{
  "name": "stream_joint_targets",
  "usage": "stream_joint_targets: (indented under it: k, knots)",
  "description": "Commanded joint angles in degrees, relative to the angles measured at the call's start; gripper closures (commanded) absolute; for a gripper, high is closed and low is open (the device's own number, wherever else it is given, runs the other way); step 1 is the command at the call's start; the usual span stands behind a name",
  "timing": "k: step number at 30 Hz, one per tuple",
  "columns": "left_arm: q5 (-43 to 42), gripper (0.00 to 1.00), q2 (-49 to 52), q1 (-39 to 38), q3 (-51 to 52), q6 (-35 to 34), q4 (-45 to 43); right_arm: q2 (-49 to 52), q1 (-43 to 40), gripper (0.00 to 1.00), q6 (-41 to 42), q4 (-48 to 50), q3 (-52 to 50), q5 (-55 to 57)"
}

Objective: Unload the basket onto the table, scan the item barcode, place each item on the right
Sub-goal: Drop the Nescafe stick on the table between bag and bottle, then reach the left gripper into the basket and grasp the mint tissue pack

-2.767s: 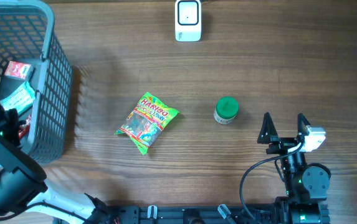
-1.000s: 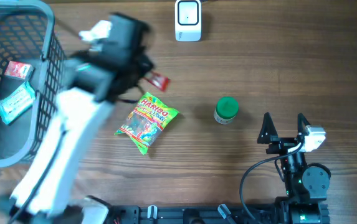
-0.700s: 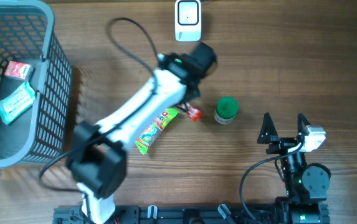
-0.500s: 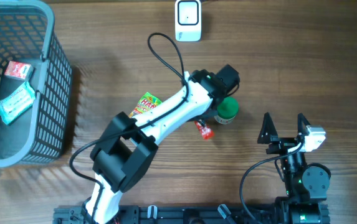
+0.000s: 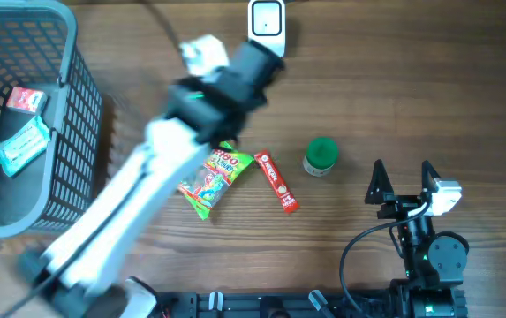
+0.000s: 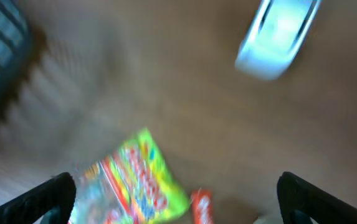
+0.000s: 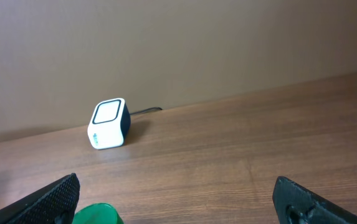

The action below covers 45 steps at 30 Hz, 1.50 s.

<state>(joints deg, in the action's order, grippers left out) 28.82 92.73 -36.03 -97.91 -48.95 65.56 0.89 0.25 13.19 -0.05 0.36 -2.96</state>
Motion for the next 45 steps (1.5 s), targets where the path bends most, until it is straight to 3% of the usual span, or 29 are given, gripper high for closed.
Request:
stream_joint_targets:
  k: [1,5,9,13,17,31,44,45]
  knots:
    - [3.7,0.00,-13.9,11.1,-2.7,6.6,-2.7,-0.3,0.2,0.00,0.5,0.1,-0.1,0.3]
    - [2.4,0.00,-22.1,28.0,-2.7,6.1,-3.3,-0.3,0.2,0.00,0.5,0.1,-0.1,0.3]
    - [-6.5,0.00,-23.5,45.8,-2.6,5.9,-2.1,-0.3,0.2,0.00,0.5,0.1,-0.1,0.3]
    - [-10.8,0.00,-18.3,61.0,0.1,-8.7,3.3,-0.3,0.2,0.00,0.5,0.1,-0.1,0.3]
    - [-16.3,0.00,-11.3,69.1,7.0,-10.0,0.5,-0.3,0.2,0.00,0.5,0.1,-0.1,0.3]
    - [-20.0,0.00,8.8,72.8,23.3,-9.8,-20.4,-0.3,0.2,0.00,0.5,0.1,-0.1,0.3]
    - [-20.1,0.00,20.2,72.8,24.9,-9.8,-34.0,-0.3,0.2,0.00,0.5,0.1,-0.1,0.3]
    - [-20.0,0.03,21.0,72.8,24.9,-9.8,-34.1,-0.3,0.2,0.00,0.5,0.1,-0.1,0.3]
